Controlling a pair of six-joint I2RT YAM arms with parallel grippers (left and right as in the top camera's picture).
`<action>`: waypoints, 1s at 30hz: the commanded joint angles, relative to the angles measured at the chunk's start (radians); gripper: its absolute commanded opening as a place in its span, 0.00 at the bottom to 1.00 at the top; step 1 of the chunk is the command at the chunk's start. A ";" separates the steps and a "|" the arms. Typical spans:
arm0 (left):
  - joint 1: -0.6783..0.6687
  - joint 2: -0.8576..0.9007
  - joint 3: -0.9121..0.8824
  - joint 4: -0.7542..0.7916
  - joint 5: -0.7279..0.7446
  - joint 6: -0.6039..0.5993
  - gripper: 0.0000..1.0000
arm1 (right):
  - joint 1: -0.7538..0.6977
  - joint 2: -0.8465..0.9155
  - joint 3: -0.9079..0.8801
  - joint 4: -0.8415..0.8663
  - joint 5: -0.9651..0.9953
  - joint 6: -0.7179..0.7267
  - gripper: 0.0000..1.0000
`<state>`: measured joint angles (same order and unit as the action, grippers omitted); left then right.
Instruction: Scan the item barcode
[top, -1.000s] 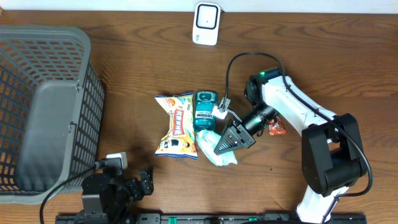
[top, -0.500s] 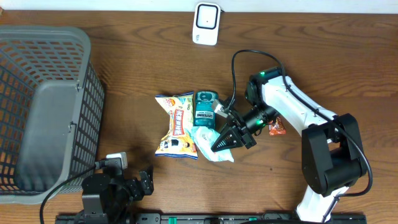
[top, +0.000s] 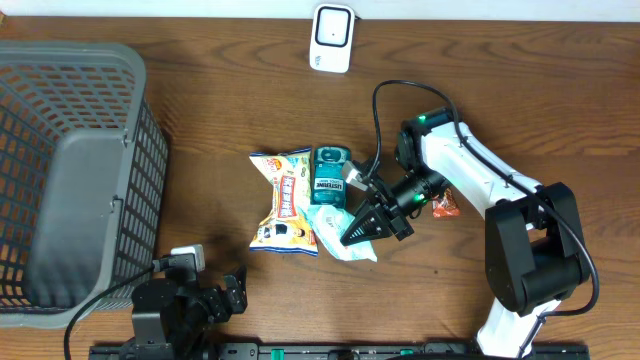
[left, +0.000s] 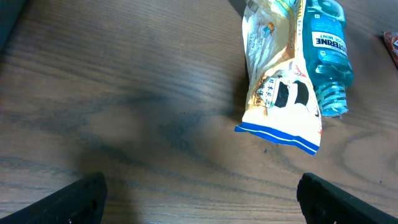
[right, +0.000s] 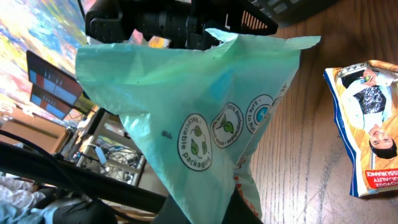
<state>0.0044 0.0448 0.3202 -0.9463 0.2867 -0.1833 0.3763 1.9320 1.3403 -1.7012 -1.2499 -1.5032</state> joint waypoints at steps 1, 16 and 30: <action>-0.004 0.000 0.003 -0.011 0.008 0.006 0.98 | -0.003 -0.016 -0.001 -0.001 -0.035 -0.024 0.01; -0.004 0.000 0.003 -0.011 0.009 0.006 0.98 | -0.003 -0.016 -0.001 -0.001 -0.017 -0.024 0.01; -0.004 0.000 0.003 -0.011 0.008 0.006 0.98 | -0.003 -0.016 -0.001 0.003 -0.017 -0.024 0.01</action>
<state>0.0044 0.0448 0.3202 -0.9463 0.2867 -0.1833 0.3763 1.9320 1.3403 -1.7016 -1.2419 -1.5040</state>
